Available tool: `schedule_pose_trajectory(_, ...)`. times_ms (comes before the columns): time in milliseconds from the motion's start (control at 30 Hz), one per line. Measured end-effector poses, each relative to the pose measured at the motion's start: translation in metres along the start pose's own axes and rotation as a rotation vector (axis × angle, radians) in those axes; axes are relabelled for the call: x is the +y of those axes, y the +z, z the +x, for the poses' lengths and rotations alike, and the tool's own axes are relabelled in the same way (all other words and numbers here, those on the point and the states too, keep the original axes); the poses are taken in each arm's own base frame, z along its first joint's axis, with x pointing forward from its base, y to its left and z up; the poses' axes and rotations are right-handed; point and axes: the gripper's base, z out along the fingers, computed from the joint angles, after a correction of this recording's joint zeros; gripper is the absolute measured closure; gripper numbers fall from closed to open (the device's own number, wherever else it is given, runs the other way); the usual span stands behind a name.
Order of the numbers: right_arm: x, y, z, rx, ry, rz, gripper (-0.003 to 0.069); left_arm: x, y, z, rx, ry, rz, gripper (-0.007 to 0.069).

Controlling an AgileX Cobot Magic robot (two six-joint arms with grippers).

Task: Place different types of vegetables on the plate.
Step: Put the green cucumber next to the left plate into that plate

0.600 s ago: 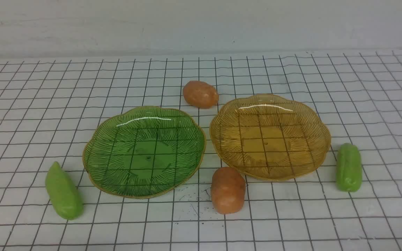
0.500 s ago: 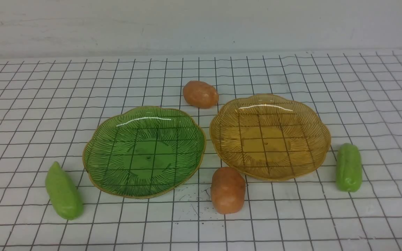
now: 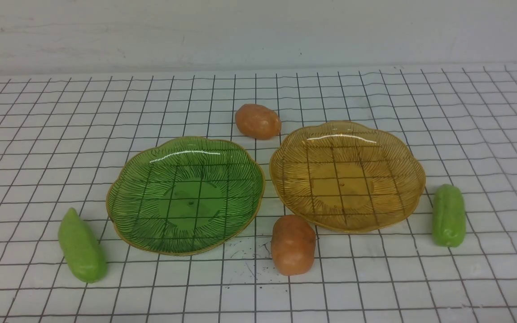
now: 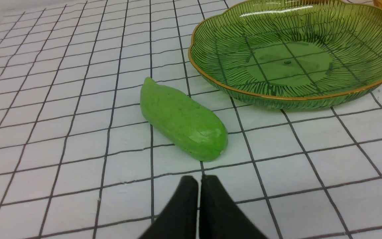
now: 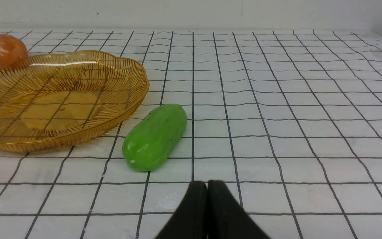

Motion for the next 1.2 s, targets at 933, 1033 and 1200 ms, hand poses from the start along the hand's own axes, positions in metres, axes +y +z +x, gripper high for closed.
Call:
schedule_pose_trajectory(933, 0.0, 0.0, 0.0, 0.0, -0.001, 0.0, 0.0673, 0.01, -0.008, -0.036, -0.429, -1.084, 0.116, 0.0632)
schedule_pose_trajectory(1033, 0.002, 0.0, -0.002, -0.032, 0.056, -0.019, 0.0673, 0.023, -0.013, -0.041, -0.573, -1.159, 0.046, 0.0632)
schedule_pose_trajectory(1200, 0.004, -0.002, -0.02, -0.238, 0.415, -0.091, 0.0673, 0.034, -0.034, -0.071, -0.768, -1.123, 0.025, 0.0632)
